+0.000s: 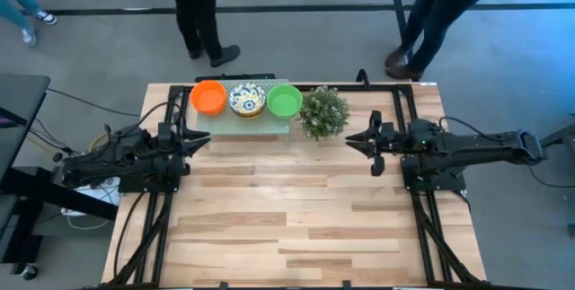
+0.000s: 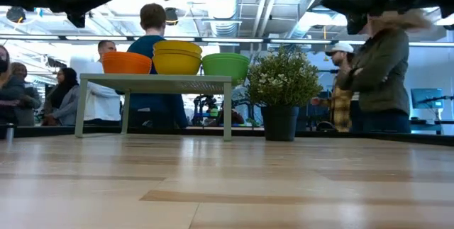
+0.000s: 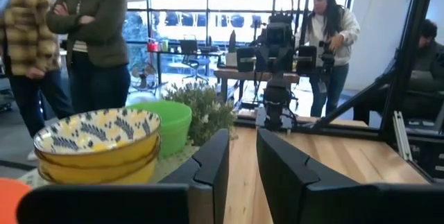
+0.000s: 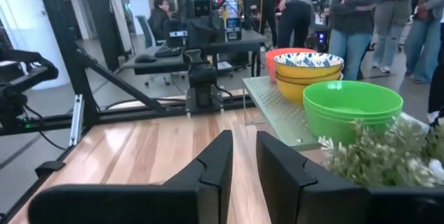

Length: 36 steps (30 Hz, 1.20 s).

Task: Pick & Place Mini bowls
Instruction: Return to Home Position

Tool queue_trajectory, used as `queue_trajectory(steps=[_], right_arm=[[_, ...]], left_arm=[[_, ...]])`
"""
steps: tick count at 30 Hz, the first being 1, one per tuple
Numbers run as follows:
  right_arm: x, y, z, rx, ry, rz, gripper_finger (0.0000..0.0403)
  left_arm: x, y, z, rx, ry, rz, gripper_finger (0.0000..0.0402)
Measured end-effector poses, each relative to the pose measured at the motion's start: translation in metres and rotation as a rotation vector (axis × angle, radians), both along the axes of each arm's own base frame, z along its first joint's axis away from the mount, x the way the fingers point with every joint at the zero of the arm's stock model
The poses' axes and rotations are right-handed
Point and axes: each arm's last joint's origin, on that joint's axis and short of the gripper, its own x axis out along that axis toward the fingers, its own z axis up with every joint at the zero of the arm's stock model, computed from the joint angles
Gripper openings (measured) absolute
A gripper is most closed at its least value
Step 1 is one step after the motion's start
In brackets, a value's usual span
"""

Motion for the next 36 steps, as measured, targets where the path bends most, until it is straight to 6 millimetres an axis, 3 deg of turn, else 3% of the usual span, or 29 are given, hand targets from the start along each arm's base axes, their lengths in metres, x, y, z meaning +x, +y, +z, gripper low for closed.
queue_trajectory(steps=[12,18,28,36], right_arm=[[-0.034,0.001,-0.041,0.030,-0.087,0.001,0.0061],[-0.045,0.002,-0.049,0.010,-0.156,0.001,0.0061],[-0.051,0.002,-0.068,-0.013,-0.173,-0.004,0.0061],[-0.052,0.000,-0.069,-0.003,-0.163,-0.078,0.0061]], left_arm=[[0.016,0.001,-0.030,-0.023,-0.084,-0.004,0.0076],[0.023,0.001,-0.049,-0.033,-0.150,-0.028,0.0076],[0.023,0.001,-0.049,-0.030,-0.156,-0.032,0.0076],[0.023,0.001,-0.050,-0.032,-0.144,-0.031,0.0076]])
